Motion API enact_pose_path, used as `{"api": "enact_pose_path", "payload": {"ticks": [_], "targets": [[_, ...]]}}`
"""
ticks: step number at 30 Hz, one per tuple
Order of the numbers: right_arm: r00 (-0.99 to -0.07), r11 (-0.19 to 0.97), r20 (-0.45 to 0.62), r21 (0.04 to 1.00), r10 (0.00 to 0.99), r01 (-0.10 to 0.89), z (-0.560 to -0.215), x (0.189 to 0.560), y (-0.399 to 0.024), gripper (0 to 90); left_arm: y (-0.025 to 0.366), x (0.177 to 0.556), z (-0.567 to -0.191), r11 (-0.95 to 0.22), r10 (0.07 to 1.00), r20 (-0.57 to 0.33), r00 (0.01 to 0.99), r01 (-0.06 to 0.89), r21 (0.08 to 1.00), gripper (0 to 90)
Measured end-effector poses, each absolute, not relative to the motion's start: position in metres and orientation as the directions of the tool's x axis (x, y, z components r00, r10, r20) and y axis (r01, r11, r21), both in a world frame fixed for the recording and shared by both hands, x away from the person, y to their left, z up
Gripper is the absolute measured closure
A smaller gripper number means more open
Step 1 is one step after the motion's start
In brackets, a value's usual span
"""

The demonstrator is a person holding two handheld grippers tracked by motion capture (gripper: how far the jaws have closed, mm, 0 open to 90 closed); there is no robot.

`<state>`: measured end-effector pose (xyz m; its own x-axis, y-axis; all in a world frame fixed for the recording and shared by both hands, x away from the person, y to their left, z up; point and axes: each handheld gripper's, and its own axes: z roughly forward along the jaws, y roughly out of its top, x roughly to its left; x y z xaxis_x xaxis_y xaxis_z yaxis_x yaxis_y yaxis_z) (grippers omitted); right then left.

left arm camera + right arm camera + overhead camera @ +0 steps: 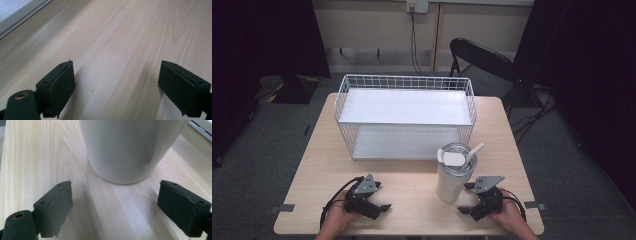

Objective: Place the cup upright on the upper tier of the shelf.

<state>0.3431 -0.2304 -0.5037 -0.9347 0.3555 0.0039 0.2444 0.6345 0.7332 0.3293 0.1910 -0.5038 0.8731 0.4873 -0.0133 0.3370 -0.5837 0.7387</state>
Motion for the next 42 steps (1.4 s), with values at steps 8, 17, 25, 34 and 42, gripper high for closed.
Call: {"api": "enact_pose_path", "payload": {"ticks": [8, 17, 25, 34, 42], "targets": [[-0.928, 0.642, 0.009, 0.719, 0.373, 0.265, -0.501, 0.343, -0.229, 13.8, 0.191, 0.329, -0.504, -0.583, 0.488, -0.014, 0.873, 0.338, 0.739, 13.4], [-0.916, 0.592, 0.044, 0.751, 0.399, 0.294, -0.492, 0.345, -0.235, 13.9, 0.191, 0.329, -0.504, -0.584, 0.487, -0.013, 0.873, 0.337, 0.739, 13.4], [-0.914, 0.540, 0.045, 0.795, 0.403, 0.277, -0.473, 0.347, -0.235, 13.8, 0.191, 0.329, -0.504, -0.587, 0.486, -0.011, 0.874, 0.335, 0.737, 13.4], [-0.918, 0.473, 0.069, 0.840, 0.390, 0.264, -0.460, 0.350, -0.230, 13.8, 0.191, 0.329, -0.504, -0.583, 0.488, -0.014, 0.873, 0.337, 0.739, 13.4], [-0.920, 0.430, 0.070, 0.869, 0.385, 0.246, -0.451, 0.353, -0.224, 13.4, 0.191, 0.329, -0.504, -0.582, 0.488, -0.014, 0.872, 0.338, 0.739, 13.4]]}}
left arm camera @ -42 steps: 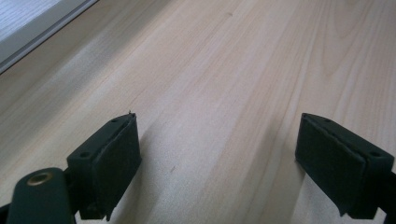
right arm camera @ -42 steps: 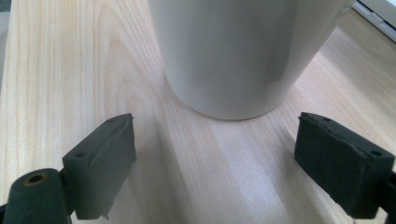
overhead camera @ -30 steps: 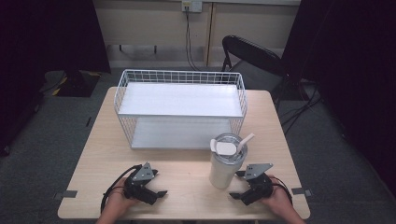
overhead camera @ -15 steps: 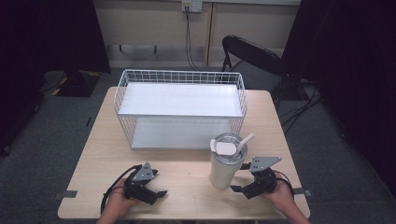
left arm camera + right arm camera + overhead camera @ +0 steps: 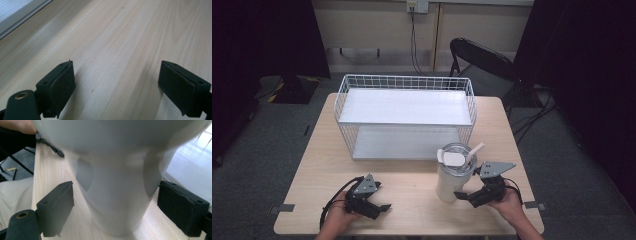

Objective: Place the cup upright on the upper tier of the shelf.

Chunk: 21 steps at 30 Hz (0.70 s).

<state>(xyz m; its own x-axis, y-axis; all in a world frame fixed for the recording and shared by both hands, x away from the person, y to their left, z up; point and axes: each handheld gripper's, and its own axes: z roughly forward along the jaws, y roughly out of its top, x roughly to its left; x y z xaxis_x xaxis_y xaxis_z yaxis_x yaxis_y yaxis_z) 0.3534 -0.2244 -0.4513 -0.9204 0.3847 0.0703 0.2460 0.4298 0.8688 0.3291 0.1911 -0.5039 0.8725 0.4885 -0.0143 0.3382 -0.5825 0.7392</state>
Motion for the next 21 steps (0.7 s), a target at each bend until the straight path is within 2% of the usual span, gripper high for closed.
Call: {"api": "enact_pose_path", "payload": {"ticks": [21], "targets": [[-0.919, 0.341, 0.057, 0.918, 0.390, 0.202, -0.448, 0.357, -0.212, 8.7, 0.191, 0.329, -0.504, -0.586, 0.487, -0.011, 0.873, 0.336, 0.737, 13.4]]}}
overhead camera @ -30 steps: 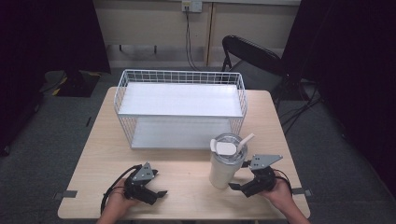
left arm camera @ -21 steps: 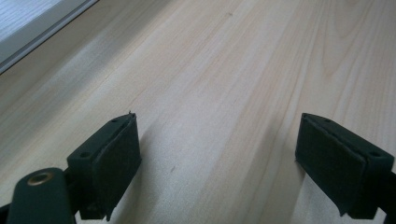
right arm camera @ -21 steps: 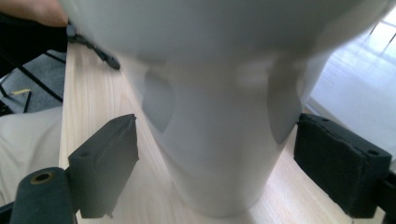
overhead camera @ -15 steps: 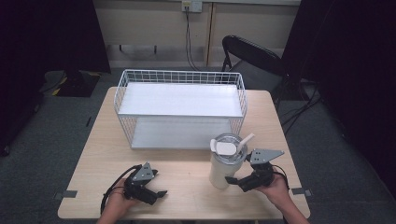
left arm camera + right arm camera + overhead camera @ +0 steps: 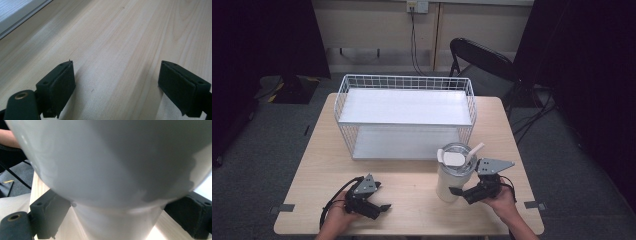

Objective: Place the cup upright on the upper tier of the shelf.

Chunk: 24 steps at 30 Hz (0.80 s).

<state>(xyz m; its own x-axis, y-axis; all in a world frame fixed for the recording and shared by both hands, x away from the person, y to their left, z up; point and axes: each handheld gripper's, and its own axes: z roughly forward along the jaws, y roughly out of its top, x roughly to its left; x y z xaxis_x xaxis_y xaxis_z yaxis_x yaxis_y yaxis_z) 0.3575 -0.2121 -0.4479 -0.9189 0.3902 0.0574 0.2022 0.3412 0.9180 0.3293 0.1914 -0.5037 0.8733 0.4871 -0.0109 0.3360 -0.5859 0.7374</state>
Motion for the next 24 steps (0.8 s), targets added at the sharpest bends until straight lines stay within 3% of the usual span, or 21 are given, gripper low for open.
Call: {"api": "enact_pose_path", "payload": {"ticks": [24], "targets": [[-0.908, 0.273, 0.058, 0.944, 0.415, 0.186, -0.4541, 0.3561, -0.2083, 8.4, 0.1912, 0.3292, -0.5038, -0.583, 0.488, -0.013, 0.873, 0.338, 0.739, 13.4]]}}
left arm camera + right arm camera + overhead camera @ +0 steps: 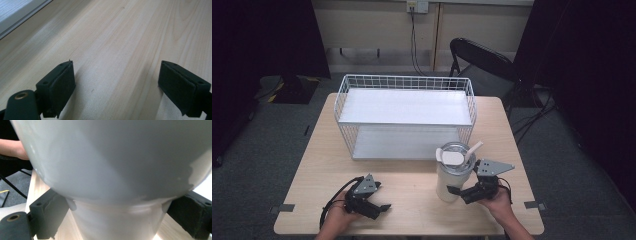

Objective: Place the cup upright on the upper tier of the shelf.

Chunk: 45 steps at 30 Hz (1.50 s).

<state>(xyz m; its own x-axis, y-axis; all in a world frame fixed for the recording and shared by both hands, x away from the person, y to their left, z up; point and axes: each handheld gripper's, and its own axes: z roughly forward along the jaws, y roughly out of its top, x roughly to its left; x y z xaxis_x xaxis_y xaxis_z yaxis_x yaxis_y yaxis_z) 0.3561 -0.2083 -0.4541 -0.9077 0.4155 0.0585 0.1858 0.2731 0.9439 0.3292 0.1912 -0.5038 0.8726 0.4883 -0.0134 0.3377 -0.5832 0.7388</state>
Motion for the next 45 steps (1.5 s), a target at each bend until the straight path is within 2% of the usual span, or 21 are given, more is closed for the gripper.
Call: {"api": "enact_pose_path", "payload": {"ticks": [45], "targets": [[-0.924, 0.301, 0.054, 0.937, 0.379, 0.178, -0.4535, 0.3608, -0.2102, 8.2, 0.1912, 0.3292, -0.5039, -0.583, 0.488, -0.014, 0.873, 0.338, 0.739, 13.4]]}}
